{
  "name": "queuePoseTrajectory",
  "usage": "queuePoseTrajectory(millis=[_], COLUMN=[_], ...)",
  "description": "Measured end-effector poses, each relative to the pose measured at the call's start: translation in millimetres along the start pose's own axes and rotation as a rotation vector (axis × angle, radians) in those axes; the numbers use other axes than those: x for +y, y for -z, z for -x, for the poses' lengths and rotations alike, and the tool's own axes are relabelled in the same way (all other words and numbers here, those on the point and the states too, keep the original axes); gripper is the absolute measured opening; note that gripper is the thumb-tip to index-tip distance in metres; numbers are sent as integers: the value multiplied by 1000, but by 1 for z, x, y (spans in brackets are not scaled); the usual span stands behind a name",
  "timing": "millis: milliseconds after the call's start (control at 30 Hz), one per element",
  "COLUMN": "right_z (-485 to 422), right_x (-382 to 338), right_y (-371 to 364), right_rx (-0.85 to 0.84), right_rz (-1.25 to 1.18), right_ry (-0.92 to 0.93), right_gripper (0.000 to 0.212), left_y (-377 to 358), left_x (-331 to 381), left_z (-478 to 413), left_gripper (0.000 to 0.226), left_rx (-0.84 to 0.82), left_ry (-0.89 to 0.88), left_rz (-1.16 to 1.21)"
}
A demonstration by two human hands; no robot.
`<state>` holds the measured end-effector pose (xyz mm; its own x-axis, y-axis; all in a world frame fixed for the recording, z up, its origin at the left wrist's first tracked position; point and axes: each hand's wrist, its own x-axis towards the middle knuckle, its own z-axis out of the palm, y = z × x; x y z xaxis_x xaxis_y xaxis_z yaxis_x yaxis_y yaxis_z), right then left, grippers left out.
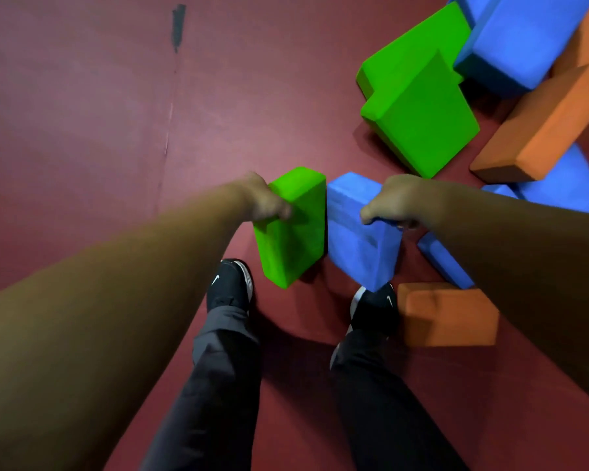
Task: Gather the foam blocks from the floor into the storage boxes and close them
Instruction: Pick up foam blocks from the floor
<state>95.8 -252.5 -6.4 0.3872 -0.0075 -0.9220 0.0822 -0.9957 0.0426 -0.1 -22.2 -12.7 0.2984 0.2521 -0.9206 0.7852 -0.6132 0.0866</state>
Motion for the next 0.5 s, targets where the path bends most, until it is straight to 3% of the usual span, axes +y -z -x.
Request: queuePoseTrajectory(millis=[100, 200, 433, 500], right_z=[53, 107, 254, 301], right_x=[-16, -32, -106, -131], right_y=[26, 58, 141, 156], right_rx=[43, 51, 148, 189], right_rz=[261, 316, 472, 531], right_ry=[30, 49, 118, 153], right_gripper=[54, 76, 54, 59], left_y=[13, 35, 116, 137], left_x=[-12, -24, -61, -74], left_z=[43, 91, 217, 250], left_gripper=[80, 85, 71, 75], left_rx=[36, 39, 52, 85], left_ry=[-12, -33, -39, -52], left_rz=[61, 256, 470, 520])
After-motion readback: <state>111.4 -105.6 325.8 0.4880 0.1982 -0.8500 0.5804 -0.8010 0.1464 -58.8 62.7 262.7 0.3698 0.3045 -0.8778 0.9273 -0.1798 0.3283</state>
